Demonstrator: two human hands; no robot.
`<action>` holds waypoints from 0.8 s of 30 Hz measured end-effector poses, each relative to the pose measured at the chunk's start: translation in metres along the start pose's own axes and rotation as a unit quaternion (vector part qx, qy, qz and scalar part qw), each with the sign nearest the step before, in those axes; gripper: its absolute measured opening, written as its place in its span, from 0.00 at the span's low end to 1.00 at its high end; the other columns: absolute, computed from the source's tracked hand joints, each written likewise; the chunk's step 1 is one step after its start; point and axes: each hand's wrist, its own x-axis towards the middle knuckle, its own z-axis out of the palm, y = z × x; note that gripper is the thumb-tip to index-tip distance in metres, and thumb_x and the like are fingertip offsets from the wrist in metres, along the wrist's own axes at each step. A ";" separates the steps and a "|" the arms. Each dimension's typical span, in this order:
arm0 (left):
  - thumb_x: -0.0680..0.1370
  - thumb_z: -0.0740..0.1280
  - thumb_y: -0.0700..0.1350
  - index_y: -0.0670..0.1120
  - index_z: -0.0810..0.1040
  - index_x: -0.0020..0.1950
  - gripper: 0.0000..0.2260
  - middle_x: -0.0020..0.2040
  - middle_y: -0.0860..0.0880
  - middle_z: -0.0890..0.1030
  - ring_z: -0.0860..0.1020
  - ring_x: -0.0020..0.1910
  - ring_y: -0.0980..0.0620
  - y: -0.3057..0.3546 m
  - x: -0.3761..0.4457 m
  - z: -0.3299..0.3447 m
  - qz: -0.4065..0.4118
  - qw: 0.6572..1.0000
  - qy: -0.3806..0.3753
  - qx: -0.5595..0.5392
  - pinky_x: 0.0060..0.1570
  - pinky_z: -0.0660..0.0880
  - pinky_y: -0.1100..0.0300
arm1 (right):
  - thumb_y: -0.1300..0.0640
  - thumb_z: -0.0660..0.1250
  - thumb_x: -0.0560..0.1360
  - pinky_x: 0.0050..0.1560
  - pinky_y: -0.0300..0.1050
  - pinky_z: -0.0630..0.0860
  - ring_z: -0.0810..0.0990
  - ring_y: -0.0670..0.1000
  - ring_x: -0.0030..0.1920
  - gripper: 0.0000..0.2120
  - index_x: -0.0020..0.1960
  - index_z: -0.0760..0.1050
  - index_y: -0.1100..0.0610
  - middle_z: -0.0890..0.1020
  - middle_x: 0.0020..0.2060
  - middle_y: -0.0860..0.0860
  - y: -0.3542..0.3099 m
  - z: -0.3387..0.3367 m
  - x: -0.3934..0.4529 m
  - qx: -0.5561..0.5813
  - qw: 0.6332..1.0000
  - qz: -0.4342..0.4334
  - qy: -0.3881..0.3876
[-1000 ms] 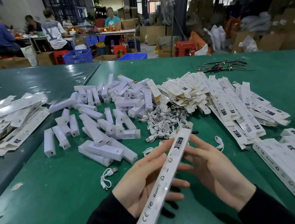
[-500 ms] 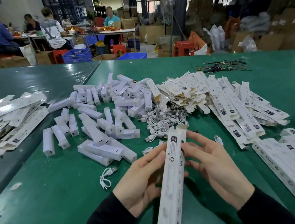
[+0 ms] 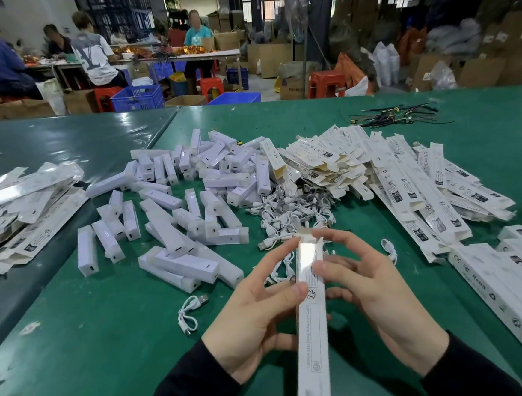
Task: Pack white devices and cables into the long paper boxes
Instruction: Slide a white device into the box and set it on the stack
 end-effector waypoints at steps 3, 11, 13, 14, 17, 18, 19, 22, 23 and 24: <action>0.74 0.71 0.42 0.65 0.75 0.64 0.24 0.51 0.42 0.83 0.83 0.47 0.43 0.000 0.000 -0.001 0.004 1.000 -0.010 0.014 0.44 0.81 0.40 | 0.53 0.74 0.66 0.49 0.54 0.74 0.80 0.54 0.46 0.21 0.58 0.80 0.47 0.83 0.48 0.63 -0.001 0.000 0.000 -0.021 1.000 -0.007 -0.015; 0.71 0.70 0.42 0.61 0.76 0.60 0.21 0.51 0.43 0.84 0.83 0.49 0.43 -0.003 0.000 0.004 0.021 0.999 0.004 0.041 0.27 0.77 0.60 | 0.54 0.72 0.72 0.46 0.49 0.74 0.80 0.49 0.46 0.16 0.58 0.78 0.44 0.85 0.48 0.54 0.000 -0.003 0.000 -0.071 0.996 -0.006 -0.048; 0.71 0.71 0.43 0.61 0.76 0.63 0.23 0.52 0.42 0.84 0.83 0.50 0.41 -0.002 0.000 0.003 0.023 0.999 0.009 0.040 0.26 0.77 0.60 | 0.55 0.75 0.71 0.45 0.48 0.74 0.81 0.49 0.46 0.16 0.57 0.77 0.49 0.86 0.48 0.54 0.001 -0.002 0.000 -0.064 0.997 -0.003 -0.035; 0.71 0.71 0.42 0.61 0.75 0.64 0.24 0.51 0.43 0.84 0.83 0.50 0.41 -0.002 0.000 0.003 0.024 0.999 0.009 0.039 0.26 0.76 0.60 | 0.55 0.75 0.71 0.44 0.47 0.75 0.81 0.48 0.46 0.14 0.55 0.77 0.51 0.86 0.47 0.54 0.002 -0.002 0.000 -0.069 0.997 -0.002 -0.027; 0.71 0.70 0.42 0.59 0.74 0.67 0.26 0.50 0.43 0.84 0.83 0.50 0.41 -0.002 -0.001 0.003 0.022 0.999 0.001 0.045 0.25 0.76 0.61 | 0.60 0.72 0.73 0.44 0.48 0.75 0.81 0.46 0.43 0.07 0.51 0.80 0.54 0.86 0.44 0.52 0.003 -0.004 0.002 -0.077 0.997 -0.001 -0.013; 0.71 0.70 0.42 0.59 0.74 0.66 0.25 0.50 0.43 0.84 0.83 0.49 0.42 -0.002 -0.001 0.003 0.021 0.998 -0.002 0.052 0.24 0.77 0.60 | 0.61 0.71 0.73 0.44 0.48 0.74 0.80 0.47 0.42 0.06 0.50 0.81 0.54 0.86 0.43 0.52 0.003 -0.004 0.002 -0.075 0.997 0.002 -0.017; 0.71 0.70 0.43 0.59 0.74 0.66 0.24 0.50 0.44 0.84 0.83 0.49 0.42 -0.003 -0.001 0.003 0.019 0.998 -0.006 0.059 0.25 0.78 0.59 | 0.59 0.70 0.72 0.43 0.46 0.74 0.79 0.47 0.41 0.06 0.49 0.81 0.53 0.86 0.42 0.51 0.003 -0.003 0.002 -0.075 0.997 0.007 -0.028; 0.73 0.69 0.44 0.55 0.75 0.64 0.20 0.48 0.45 0.84 0.84 0.45 0.42 -0.002 0.000 0.002 0.014 0.997 -0.013 0.070 0.25 0.78 0.58 | 0.55 0.71 0.70 0.40 0.40 0.73 0.79 0.46 0.40 0.08 0.49 0.81 0.53 0.85 0.41 0.51 0.002 -0.003 0.001 -0.080 0.996 0.014 -0.044; 0.73 0.68 0.45 0.54 0.75 0.63 0.19 0.47 0.45 0.84 0.84 0.44 0.41 -0.002 0.000 0.002 0.013 0.997 -0.010 0.070 0.25 0.77 0.59 | 0.54 0.75 0.70 0.39 0.39 0.74 0.79 0.47 0.40 0.12 0.51 0.79 0.54 0.85 0.43 0.53 0.002 -0.003 0.001 -0.080 0.996 0.015 -0.041; 0.73 0.68 0.45 0.53 0.75 0.62 0.17 0.46 0.45 0.84 0.84 0.43 0.40 -0.001 0.000 0.001 0.011 0.998 -0.006 0.068 0.24 0.76 0.61 | 0.53 0.77 0.67 0.38 0.38 0.74 0.79 0.47 0.40 0.18 0.54 0.77 0.54 0.85 0.43 0.56 0.003 -0.003 0.001 -0.074 0.996 0.023 -0.036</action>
